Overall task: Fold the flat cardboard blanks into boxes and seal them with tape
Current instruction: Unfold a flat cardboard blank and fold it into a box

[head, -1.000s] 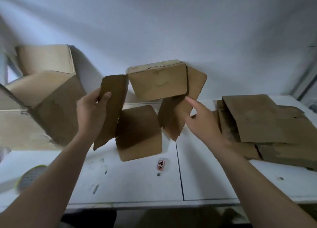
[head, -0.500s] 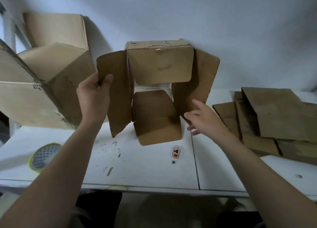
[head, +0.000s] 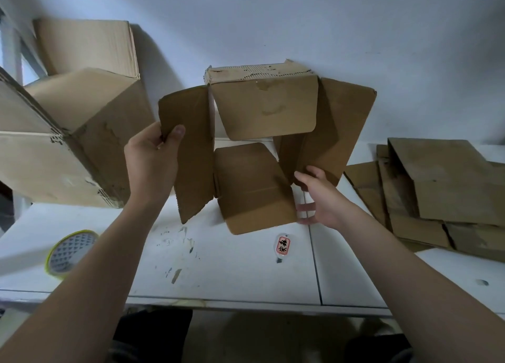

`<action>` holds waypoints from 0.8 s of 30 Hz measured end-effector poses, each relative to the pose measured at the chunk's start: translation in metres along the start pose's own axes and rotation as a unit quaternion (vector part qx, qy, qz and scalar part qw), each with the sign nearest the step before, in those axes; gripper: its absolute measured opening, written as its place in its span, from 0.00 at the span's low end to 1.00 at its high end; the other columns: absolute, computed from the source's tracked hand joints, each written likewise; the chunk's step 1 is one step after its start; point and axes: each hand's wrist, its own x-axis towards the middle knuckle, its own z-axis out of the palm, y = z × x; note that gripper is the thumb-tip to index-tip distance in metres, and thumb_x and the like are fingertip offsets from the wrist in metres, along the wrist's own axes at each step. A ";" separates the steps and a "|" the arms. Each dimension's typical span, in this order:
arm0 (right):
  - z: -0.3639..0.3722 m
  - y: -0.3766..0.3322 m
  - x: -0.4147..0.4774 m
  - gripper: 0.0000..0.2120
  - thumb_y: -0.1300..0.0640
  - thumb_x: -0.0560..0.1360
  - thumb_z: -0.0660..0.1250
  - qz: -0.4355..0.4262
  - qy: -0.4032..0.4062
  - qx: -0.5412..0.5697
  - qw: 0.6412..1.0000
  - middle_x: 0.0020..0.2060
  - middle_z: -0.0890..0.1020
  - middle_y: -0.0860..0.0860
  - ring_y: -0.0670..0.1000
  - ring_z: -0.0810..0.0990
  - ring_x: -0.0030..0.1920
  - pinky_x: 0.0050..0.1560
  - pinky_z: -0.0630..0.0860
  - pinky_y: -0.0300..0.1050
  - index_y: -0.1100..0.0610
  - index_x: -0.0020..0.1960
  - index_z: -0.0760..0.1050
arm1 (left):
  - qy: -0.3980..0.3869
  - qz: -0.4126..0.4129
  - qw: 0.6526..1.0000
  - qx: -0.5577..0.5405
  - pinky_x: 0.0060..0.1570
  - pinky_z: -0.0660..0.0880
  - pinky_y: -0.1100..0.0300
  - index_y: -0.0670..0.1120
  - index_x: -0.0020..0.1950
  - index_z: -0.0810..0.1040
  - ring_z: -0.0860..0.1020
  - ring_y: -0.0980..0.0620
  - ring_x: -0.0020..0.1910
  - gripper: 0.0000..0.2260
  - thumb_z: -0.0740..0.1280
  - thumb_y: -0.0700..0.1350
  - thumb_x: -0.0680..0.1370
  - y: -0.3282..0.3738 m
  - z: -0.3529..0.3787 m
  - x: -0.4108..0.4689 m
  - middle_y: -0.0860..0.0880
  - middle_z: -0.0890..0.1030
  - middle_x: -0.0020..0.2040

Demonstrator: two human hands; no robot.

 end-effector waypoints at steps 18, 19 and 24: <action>0.035 0.022 -0.007 0.49 0.57 0.76 0.73 -0.428 -0.093 -0.162 0.884 0.80 0.50 0.41 0.38 0.51 0.79 0.77 0.58 0.44 0.33 0.79 0.41 | 0.036 0.063 0.988 0.139 0.32 0.63 0.61 0.40 0.40 0.76 0.69 0.54 0.29 0.15 0.68 0.48 0.82 -0.001 -0.006 -0.005 0.54 0.72 0.29; 0.037 0.023 -0.007 0.49 0.54 0.76 0.73 -0.436 -0.092 -0.197 0.873 0.80 0.49 0.39 0.39 0.51 0.79 0.77 0.58 0.47 0.32 0.78 0.41 | 0.038 0.060 0.988 0.137 0.32 0.64 0.61 0.40 0.41 0.77 0.70 0.53 0.29 0.15 0.67 0.49 0.82 -0.002 -0.007 -0.005 0.52 0.73 0.30; 0.052 0.012 -0.010 0.49 0.54 0.78 0.72 -0.415 -0.067 -0.216 0.882 0.78 0.54 0.42 0.42 0.56 0.77 0.73 0.61 0.48 0.25 0.75 0.38 | 0.038 0.041 0.988 0.141 0.31 0.61 0.60 0.40 0.38 0.74 0.66 0.52 0.29 0.17 0.67 0.50 0.82 -0.006 -0.011 -0.005 0.51 0.69 0.28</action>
